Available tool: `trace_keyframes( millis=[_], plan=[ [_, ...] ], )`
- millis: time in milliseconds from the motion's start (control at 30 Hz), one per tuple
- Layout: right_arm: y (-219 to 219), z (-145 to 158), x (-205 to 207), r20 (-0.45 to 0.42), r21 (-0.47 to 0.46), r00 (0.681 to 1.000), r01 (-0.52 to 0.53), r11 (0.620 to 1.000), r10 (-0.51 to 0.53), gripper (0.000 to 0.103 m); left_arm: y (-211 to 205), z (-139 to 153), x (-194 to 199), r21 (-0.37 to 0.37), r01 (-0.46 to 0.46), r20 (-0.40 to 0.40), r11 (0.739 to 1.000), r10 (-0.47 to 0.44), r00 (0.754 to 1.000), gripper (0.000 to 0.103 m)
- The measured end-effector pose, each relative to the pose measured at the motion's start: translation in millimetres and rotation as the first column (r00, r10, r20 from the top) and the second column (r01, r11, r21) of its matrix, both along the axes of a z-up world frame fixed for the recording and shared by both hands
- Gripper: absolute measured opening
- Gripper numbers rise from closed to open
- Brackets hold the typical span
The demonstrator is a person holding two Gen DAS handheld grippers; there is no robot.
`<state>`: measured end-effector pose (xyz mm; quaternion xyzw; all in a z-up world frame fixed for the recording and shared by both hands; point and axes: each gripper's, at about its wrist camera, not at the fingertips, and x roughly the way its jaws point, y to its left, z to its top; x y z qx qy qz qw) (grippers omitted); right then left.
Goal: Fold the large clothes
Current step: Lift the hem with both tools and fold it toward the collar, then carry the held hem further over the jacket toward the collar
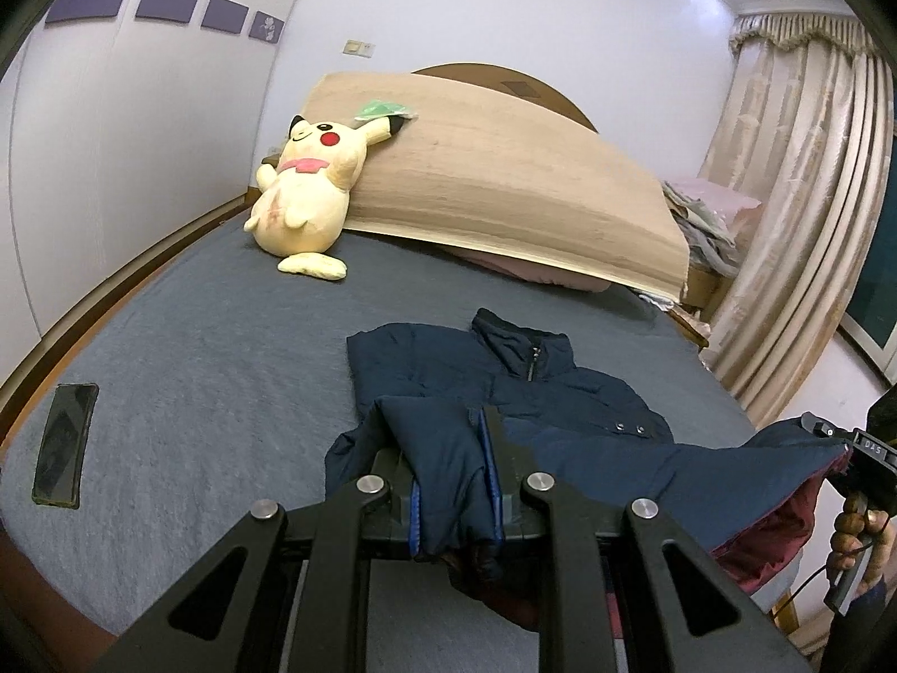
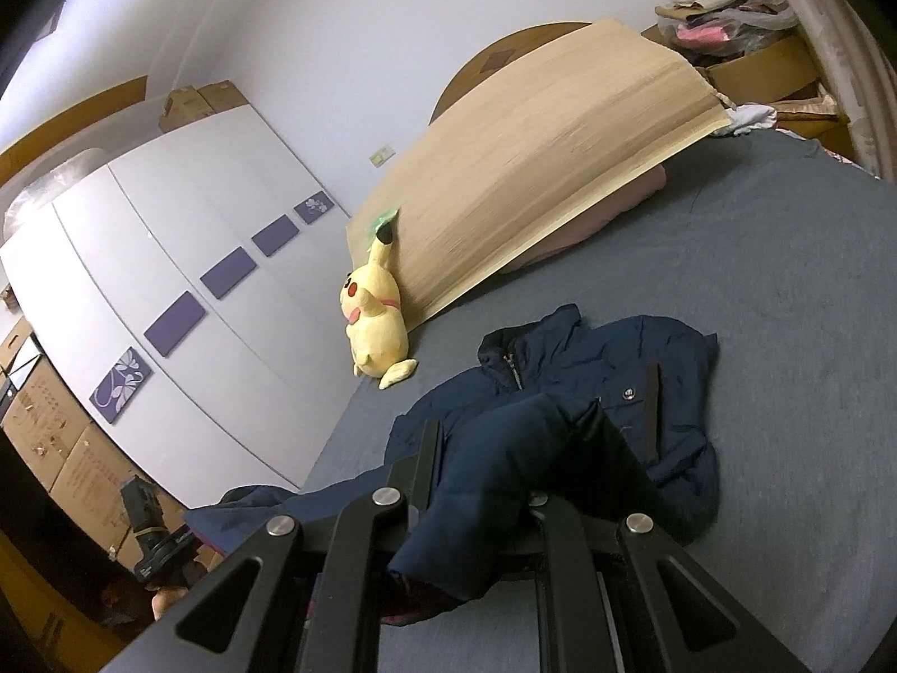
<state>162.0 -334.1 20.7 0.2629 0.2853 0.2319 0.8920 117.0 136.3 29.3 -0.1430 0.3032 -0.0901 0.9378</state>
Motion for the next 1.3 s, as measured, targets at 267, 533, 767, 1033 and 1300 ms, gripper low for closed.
trace_keyframes(
  millis=[267, 533, 767, 1033, 1300],
  plan=[
    [2.2, 0.0, 13.4, 0.003, -0.02, 1.0, 0.028, 0.999, -0.028, 0.012, -4.0, -2.0, 13.5, 0.027, -0.031, -0.011, 0.999, 0.031, 0.999, 0.018],
    [-0.6, -4.3, 27.6, -0.005, -0.021, 0.999, 0.052, 0.998, -0.052, 0.012, -4.4, -3.7, 24.2, 0.039, -0.051, -0.02, 0.998, 0.052, 0.998, 0.018],
    [-0.7, -7.0, 35.1, -0.01, -0.021, 0.999, 0.051, 0.998, -0.051, 0.012, -5.2, -5.2, 29.4, 0.047, -0.055, -0.026, 0.997, 0.057, 0.998, 0.018],
    [2.4, -12.2, 30.5, -0.006, -0.066, 0.997, 0.072, 0.995, -0.073, 0.012, -7.6, -14.2, 33.1, 0.06, -0.062, -0.036, 0.996, 0.064, 0.997, 0.018],
    [3.1, -15.6, 35.8, -0.002, -0.085, 0.997, 0.079, 0.993, -0.08, 0.012, -11.1, -14.2, 38.5, 0.087, -0.072, -0.037, 0.994, 0.075, 0.996, 0.018]
  ],
)
